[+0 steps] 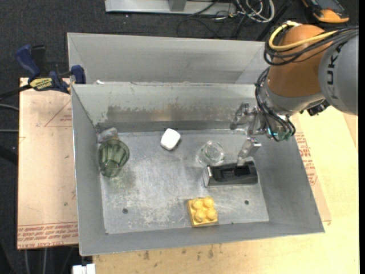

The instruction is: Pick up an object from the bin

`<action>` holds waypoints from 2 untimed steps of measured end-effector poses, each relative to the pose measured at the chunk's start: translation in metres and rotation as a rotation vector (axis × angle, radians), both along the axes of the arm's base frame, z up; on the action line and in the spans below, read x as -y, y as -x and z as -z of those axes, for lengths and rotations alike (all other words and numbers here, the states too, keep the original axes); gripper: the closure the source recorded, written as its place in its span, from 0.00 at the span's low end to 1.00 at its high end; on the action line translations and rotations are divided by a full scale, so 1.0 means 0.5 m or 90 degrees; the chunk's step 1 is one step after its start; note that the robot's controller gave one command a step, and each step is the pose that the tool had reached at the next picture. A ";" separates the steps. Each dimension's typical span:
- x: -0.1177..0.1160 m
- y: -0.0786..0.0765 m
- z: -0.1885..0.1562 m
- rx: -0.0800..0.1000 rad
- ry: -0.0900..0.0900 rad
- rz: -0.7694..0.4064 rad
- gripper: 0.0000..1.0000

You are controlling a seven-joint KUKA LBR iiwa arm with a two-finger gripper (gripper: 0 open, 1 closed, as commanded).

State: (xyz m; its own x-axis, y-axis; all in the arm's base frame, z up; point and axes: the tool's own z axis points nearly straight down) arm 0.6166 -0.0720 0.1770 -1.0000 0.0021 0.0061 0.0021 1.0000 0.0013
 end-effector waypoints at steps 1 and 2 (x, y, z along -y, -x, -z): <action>-0.001 -0.003 -0.010 0.005 0.001 -0.001 0.00; 0.043 0.045 0.125 0.003 -0.003 -0.016 0.00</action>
Offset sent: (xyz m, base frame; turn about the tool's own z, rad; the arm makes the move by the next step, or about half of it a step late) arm -0.0393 -0.0367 -0.1070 -0.0452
